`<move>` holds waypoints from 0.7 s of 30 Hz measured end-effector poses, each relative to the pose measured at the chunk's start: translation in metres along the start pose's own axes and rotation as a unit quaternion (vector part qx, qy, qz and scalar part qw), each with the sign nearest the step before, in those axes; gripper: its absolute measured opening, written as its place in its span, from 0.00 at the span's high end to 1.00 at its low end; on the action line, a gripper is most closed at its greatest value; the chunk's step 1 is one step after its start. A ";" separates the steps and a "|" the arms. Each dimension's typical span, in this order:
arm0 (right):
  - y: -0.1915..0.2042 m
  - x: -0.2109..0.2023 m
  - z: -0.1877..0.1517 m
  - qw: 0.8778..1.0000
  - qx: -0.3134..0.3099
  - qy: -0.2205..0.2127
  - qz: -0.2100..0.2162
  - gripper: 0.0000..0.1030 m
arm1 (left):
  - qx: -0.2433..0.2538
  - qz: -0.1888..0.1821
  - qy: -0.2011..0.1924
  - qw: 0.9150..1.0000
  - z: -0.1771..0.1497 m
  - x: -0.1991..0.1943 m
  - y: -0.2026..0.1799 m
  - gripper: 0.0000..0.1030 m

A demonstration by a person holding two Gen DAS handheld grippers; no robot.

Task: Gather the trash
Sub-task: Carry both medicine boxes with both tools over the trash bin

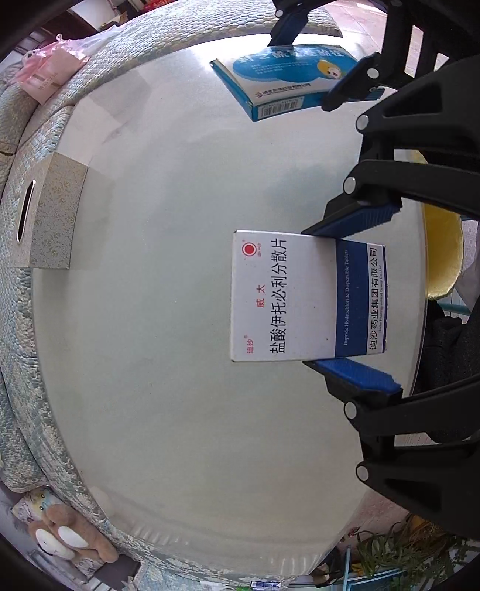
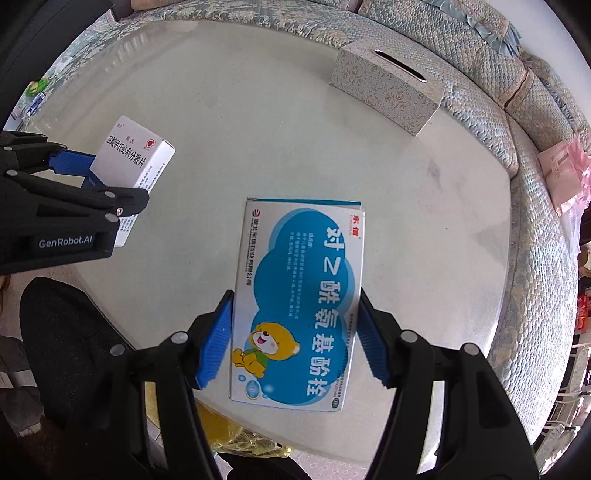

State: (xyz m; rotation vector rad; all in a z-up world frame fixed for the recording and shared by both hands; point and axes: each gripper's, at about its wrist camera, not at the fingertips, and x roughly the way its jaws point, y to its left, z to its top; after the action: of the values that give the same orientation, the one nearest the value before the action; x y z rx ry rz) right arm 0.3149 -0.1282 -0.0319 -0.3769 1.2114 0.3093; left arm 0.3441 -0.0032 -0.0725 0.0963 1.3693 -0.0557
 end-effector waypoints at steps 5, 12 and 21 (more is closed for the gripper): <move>0.010 -0.048 -0.030 1.000 0.010 -0.023 -0.014 0.40 | 0.033 -0.027 -0.019 0.999 -0.047 -0.053 0.003 0.42; 0.036 -0.090 -0.085 0.999 0.015 -0.039 -0.024 0.40 | 0.067 -0.040 -0.033 0.996 -0.107 -0.087 0.004 0.42; 0.077 -0.106 -0.144 0.999 0.003 -0.040 -0.026 0.40 | 0.104 -0.050 -0.042 0.992 -0.175 -0.086 -0.016 0.42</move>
State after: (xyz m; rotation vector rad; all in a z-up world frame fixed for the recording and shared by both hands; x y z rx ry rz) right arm 0.1257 -0.1257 0.0156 -0.3864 1.1231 0.2734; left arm 0.1550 -0.0031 -0.0230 0.1977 1.2812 -0.2849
